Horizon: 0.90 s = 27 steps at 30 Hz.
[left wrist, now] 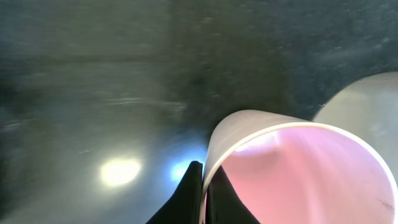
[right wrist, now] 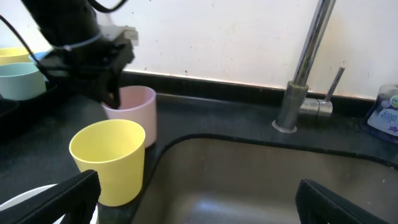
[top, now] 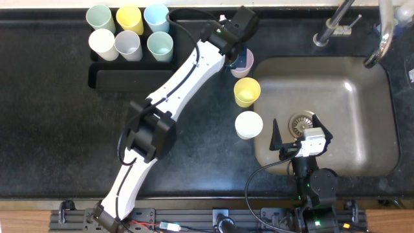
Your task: Store Cups
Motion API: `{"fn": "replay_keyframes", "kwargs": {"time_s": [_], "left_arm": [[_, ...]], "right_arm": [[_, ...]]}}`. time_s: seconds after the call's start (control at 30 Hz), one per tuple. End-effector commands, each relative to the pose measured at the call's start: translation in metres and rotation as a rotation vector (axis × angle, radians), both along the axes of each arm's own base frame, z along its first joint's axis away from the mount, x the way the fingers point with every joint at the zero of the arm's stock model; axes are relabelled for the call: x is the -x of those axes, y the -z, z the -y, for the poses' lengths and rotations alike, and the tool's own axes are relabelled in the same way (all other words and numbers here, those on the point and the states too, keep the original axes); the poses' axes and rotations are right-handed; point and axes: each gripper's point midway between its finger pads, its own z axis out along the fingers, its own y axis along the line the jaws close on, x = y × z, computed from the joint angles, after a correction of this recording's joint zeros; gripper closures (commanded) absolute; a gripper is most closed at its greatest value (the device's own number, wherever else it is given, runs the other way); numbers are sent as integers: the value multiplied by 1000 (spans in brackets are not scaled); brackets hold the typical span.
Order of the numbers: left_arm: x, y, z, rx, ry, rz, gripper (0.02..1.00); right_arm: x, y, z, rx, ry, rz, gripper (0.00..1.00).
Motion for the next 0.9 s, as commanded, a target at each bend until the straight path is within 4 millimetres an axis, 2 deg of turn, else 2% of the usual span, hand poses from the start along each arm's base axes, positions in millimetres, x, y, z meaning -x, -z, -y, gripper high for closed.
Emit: {"fn": "replay_keyframes", "kwargs": {"time_s": [0.03, 0.1, 0.17, 0.27, 0.33, 0.43, 0.6, 0.8, 0.9], "left_arm": [[-10, -120, -64, -18, -69, 207, 985], [-3, -155, -104, -37, -121, 245, 985], [7, -186, -153, -62, -186, 278, 985], [24, -213, -222, -92, -270, 306, 985], [39, -217, -266, -117, -332, 303, 985], [58, -205, -320, -128, -380, 276, 985], [81, -158, -381, -131, -428, 181, 985], [76, -107, -405, -115, -396, 154, 985], [73, -87, -408, -100, -374, 149, 982]], "right_arm": [[0, 2, 2, 0, 11, 4, 3], [0, 2, 2, 0, 11, 4, 5], [0, 2, 2, 0, 11, 4, 3], [0, 2, 2, 0, 11, 4, 3], [0, 2, 2, 0, 11, 4, 3], [0, 2, 2, 0, 11, 4, 7], [0, 2, 2, 0, 11, 4, 3], [0, 2, 2, 0, 11, 4, 3], [0, 2, 2, 0, 11, 4, 5]]}}
